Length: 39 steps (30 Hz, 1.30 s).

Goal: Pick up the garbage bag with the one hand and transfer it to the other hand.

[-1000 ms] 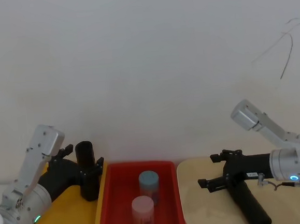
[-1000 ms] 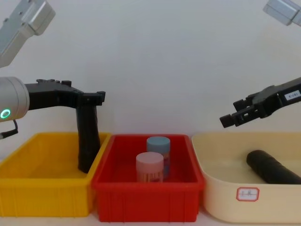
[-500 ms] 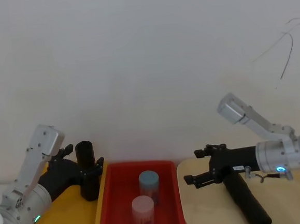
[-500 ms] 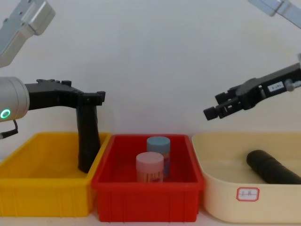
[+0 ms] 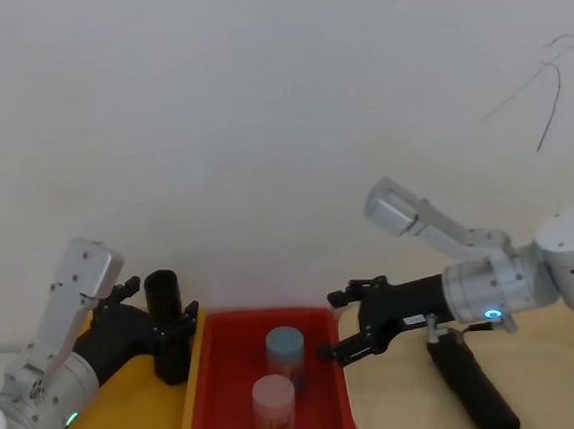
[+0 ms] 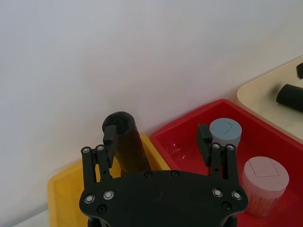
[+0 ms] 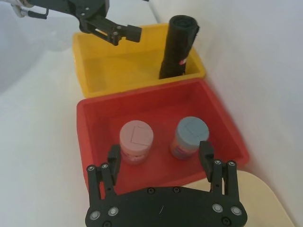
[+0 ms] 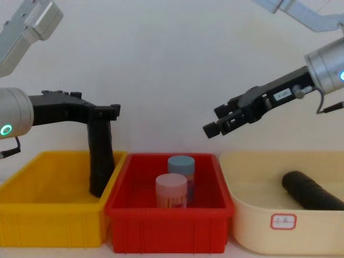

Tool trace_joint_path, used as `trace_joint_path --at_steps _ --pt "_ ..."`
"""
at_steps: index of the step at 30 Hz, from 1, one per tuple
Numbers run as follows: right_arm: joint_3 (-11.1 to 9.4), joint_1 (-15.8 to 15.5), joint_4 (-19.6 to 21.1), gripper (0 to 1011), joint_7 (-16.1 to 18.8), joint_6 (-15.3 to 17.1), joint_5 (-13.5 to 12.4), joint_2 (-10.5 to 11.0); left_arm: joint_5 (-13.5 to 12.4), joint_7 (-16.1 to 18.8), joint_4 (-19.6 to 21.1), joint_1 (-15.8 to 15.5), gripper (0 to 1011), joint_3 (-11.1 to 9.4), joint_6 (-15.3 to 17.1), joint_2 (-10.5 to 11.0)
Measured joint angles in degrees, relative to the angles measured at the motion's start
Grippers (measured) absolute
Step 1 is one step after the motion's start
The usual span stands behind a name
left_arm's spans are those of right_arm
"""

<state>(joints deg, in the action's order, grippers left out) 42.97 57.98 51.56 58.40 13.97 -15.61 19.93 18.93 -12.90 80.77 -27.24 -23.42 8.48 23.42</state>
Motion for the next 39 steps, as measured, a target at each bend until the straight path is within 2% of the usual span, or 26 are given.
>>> trace_joint_path --at_steps 11,21,32,34,39 --pt "3.06 3.19 -7.29 1001 2.14 -2.34 1.14 -4.74 0.00 0.00 0.00 0.00 1001 0.00 0.00 0.00" --pt "4.50 5.61 -14.58 1001 3.86 -5.10 1.82 -8.85 0.00 0.00 0.00 0.00 1001 0.00 0.00 0.00" --pt "5.59 9.10 -27.13 1002 5.87 -10.22 2.68 -14.93 0.00 0.00 0.00 0.00 1001 0.01 0.00 0.00" --pt "5.60 10.13 -30.58 1001 6.31 -11.91 3.02 -16.48 0.00 0.00 0.01 0.00 1002 0.00 0.00 0.00" --pt "5.46 11.69 -35.85 1001 6.89 -14.12 3.57 -18.79 0.00 0.00 0.00 0.00 1001 0.00 0.00 0.00"
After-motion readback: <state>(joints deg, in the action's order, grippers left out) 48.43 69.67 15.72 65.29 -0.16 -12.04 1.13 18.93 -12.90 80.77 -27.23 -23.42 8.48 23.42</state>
